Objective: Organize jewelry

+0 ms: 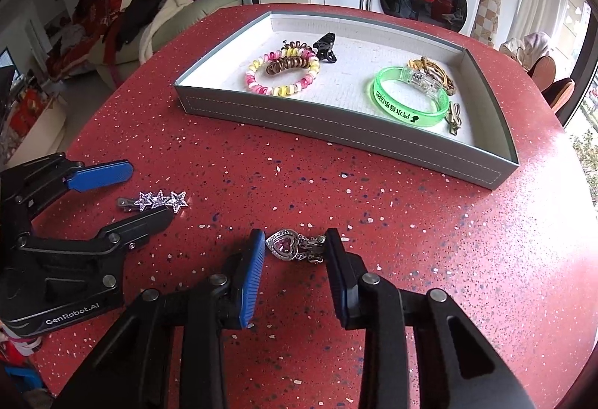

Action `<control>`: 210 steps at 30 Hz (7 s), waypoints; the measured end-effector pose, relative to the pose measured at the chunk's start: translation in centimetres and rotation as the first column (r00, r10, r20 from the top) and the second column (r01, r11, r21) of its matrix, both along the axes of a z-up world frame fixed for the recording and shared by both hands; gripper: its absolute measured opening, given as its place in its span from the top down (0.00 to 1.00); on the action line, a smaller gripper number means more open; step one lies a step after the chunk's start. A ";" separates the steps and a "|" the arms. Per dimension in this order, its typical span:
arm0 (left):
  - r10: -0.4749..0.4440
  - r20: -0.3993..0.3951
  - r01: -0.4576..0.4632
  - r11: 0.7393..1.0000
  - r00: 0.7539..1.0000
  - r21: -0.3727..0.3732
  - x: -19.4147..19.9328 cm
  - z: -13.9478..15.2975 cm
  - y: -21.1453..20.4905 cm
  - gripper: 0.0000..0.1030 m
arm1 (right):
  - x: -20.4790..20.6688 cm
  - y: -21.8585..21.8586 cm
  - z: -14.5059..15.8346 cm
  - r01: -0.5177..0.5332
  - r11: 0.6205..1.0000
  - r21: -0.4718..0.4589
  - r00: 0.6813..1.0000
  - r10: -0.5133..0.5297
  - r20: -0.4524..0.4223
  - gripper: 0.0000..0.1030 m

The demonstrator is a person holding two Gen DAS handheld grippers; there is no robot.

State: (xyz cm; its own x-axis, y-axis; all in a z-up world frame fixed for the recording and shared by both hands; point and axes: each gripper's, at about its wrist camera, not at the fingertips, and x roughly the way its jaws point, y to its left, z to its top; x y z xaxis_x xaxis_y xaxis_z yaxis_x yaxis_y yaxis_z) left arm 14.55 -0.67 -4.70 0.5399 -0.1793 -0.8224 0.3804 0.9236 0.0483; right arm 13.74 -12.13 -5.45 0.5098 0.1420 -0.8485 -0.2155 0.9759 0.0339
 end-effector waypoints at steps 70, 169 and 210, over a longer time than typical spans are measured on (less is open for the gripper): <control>0.151 0.068 -0.141 0.982 0.986 -0.129 10.1 6.2 -3.8 0.54 | 8.8 -11.4 5.5 0.198 0.955 0.222 0.974 -0.216 0.062 0.66; 0.255 0.106 -0.251 0.967 0.961 -0.052 9.2 4.1 -3.4 0.00 | 7.2 -9.6 5.8 0.270 0.959 0.089 0.935 -0.283 0.215 0.12; 0.363 0.277 -0.345 0.932 0.890 -0.112 -0.1 5.2 -1.6 0.00 | -1.5 -7.6 6.0 0.311 0.947 0.077 0.882 -0.318 0.347 0.11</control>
State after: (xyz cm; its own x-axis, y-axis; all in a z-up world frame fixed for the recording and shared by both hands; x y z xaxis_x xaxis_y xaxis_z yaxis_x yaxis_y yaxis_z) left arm 14.48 -2.31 0.50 0.7880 0.0257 -0.6152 0.0053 0.9988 0.0486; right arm 12.28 -19.73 0.52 0.7939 -0.0616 -0.6049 0.1015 0.9943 0.0320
